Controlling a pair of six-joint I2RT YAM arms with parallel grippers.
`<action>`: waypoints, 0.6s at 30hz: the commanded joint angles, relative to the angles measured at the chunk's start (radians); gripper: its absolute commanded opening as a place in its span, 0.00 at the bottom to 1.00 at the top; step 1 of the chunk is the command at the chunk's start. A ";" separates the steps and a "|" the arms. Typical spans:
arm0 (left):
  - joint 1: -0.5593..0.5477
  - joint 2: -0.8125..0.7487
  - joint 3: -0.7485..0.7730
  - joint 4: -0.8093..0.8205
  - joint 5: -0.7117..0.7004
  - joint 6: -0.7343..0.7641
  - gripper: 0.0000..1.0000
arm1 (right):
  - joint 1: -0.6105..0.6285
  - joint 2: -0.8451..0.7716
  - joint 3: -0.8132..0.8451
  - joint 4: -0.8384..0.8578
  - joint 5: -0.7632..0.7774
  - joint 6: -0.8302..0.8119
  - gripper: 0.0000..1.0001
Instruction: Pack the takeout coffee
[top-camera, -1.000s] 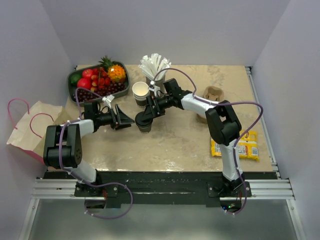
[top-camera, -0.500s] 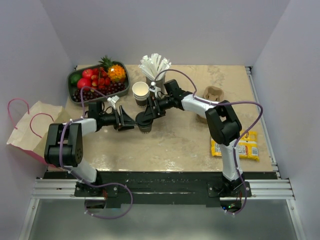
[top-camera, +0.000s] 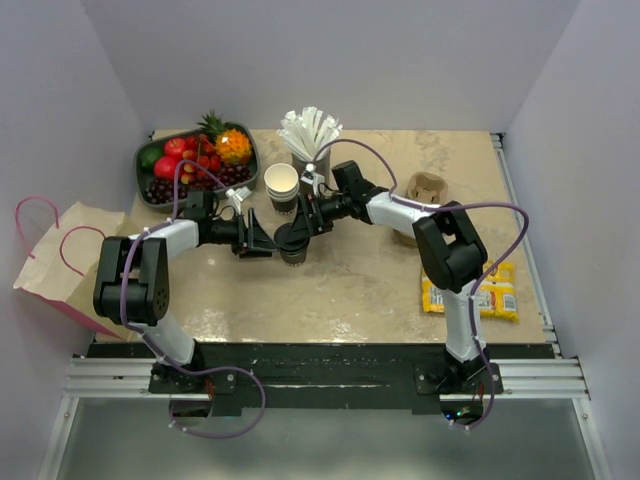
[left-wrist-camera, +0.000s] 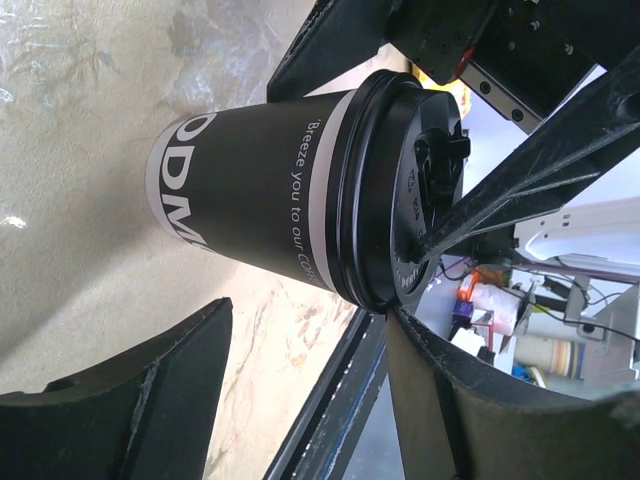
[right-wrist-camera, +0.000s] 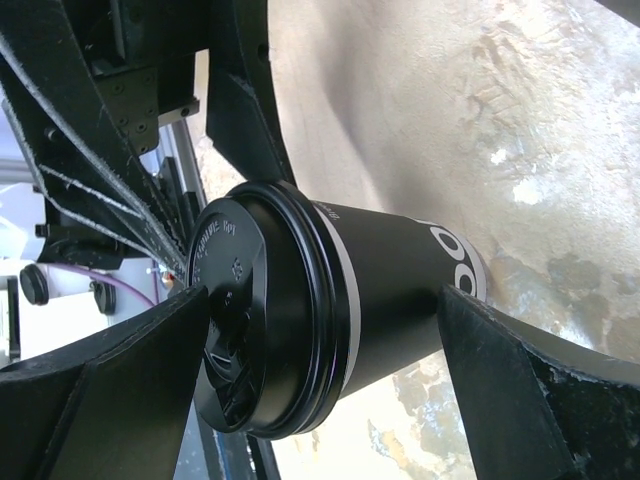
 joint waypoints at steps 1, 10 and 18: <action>-0.028 0.052 0.001 -0.086 -0.365 0.145 0.64 | 0.003 -0.033 -0.056 0.082 -0.109 0.045 0.97; -0.043 0.046 0.022 -0.097 -0.391 0.151 0.64 | 0.007 -0.058 -0.086 0.127 -0.221 0.035 0.99; -0.043 0.046 0.033 -0.109 -0.417 0.166 0.64 | 0.012 -0.064 -0.093 0.047 -0.238 -0.076 0.99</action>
